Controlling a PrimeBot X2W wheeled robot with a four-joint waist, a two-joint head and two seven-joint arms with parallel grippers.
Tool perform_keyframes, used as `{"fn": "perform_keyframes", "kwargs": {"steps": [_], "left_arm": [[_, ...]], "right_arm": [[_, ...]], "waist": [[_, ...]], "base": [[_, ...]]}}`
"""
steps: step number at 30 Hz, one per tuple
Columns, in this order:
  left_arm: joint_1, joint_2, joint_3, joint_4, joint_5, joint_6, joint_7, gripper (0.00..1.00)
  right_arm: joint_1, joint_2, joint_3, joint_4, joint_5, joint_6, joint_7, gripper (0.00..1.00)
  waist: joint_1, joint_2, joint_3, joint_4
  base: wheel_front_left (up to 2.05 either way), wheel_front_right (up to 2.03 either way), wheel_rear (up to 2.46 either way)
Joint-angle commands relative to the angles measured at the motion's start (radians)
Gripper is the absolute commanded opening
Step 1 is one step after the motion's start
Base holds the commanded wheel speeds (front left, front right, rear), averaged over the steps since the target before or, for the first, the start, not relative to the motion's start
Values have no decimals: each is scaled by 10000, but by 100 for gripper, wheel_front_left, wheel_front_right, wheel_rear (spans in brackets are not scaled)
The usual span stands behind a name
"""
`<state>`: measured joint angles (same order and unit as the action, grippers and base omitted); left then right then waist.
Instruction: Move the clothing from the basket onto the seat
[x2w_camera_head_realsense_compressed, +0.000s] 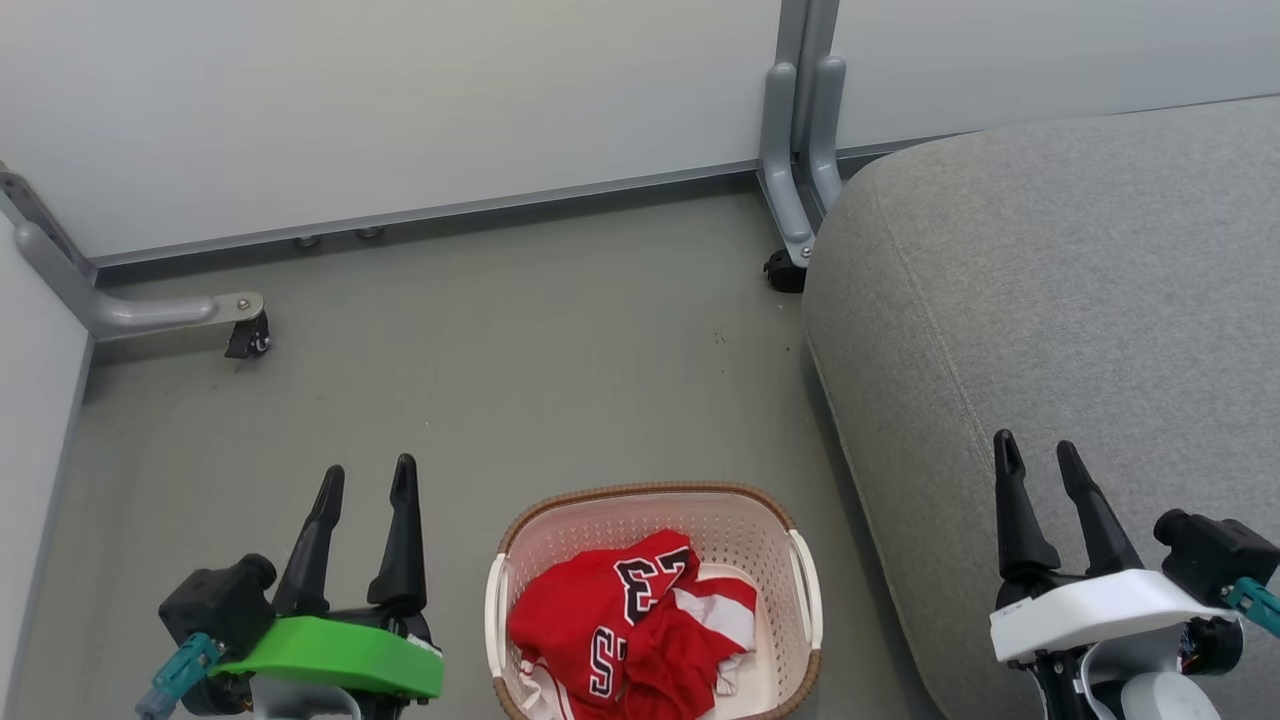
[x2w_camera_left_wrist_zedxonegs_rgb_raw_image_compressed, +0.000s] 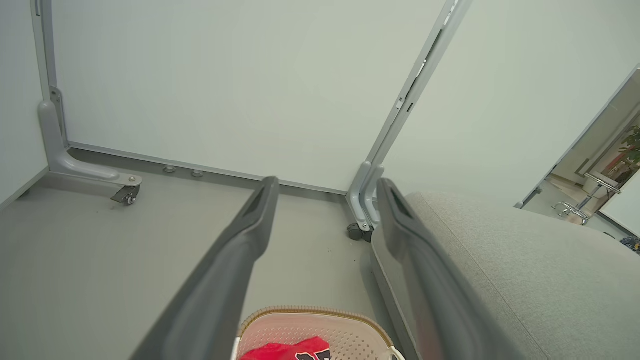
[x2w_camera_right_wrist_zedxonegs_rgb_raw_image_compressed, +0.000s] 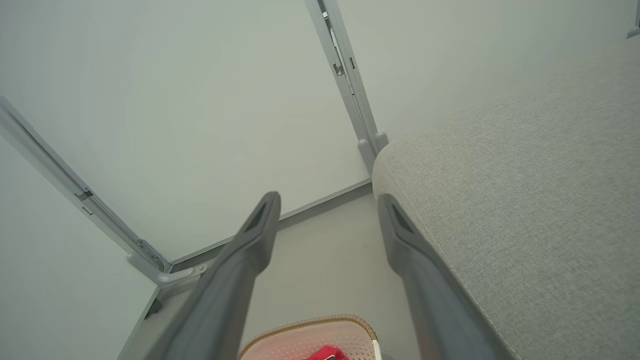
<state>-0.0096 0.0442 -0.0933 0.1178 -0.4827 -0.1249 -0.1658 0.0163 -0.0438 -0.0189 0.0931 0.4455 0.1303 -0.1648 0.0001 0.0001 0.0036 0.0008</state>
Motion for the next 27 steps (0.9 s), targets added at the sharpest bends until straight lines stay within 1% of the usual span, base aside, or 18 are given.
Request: {"fn": "perform_keyframes", "kwargs": {"steps": [1,27], "left_arm": [[70,73,-10,-127,295,-64,-98,100],[340,81,-415,-314,2436,-72,-663,100]], "right_arm": [[89,-52,12,-98,-187,5,-101,100],[382,-74,110,-431,-2484,5,-673,100]], "waist": [[-1,-1,-6,-5],[-1,-1,-91,41]], "base": [[0,0,0],[0,0,0]]}}
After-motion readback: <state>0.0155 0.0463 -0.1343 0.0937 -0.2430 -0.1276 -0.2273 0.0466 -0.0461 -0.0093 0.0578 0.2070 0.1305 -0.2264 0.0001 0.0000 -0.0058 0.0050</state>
